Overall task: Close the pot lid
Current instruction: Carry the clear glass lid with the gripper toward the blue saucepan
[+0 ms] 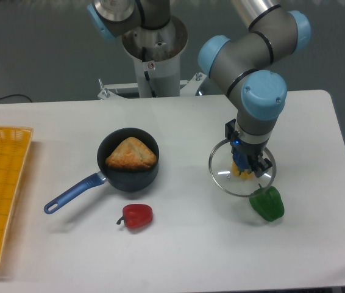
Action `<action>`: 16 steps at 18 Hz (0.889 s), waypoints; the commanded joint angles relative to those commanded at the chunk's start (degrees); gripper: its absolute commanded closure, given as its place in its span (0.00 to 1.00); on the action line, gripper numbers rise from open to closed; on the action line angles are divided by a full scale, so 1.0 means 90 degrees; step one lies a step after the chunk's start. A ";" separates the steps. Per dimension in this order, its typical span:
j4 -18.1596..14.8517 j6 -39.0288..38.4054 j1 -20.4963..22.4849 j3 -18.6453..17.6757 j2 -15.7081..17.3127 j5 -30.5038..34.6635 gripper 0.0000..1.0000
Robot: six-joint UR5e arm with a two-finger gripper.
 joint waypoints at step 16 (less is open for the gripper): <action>-0.0068 -0.1024 -0.0673 -0.0176 0.0185 0.0010 0.65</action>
